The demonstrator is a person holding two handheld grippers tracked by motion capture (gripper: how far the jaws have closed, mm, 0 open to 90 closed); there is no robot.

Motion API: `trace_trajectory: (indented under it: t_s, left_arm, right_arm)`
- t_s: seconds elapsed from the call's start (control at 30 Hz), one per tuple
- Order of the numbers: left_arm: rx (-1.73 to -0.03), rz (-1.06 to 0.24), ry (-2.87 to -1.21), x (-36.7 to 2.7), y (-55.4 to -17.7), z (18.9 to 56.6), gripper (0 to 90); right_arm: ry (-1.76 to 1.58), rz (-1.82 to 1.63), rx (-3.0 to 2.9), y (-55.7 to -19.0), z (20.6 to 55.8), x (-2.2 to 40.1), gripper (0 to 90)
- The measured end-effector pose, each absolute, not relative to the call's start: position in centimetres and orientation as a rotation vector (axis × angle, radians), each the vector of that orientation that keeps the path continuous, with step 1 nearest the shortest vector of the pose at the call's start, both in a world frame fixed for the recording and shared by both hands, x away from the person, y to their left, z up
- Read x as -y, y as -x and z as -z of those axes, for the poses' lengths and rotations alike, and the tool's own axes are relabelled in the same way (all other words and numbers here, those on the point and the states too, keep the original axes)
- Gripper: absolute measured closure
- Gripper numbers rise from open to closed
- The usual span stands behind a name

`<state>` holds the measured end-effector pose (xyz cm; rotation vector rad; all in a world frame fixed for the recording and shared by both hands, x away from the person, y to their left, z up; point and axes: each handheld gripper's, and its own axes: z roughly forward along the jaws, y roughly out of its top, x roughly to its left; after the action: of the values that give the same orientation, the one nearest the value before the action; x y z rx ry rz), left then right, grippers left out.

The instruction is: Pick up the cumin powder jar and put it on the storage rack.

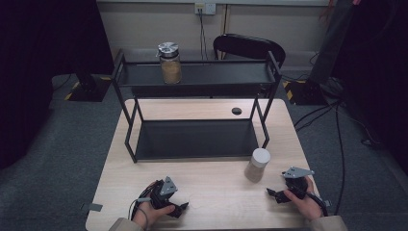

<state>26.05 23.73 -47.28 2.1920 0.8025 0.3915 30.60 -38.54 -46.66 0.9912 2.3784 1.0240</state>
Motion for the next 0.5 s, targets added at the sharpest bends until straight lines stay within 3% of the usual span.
trace_trajectory:
  t_s: [0.5]
  left_arm:
    - [-0.799,-0.401,-2.187,-23.42,-25.79,47.65,0.0]
  right_arm:
    - [-0.99,-1.024,-2.38,-30.6,46.66,38.54,0.0]
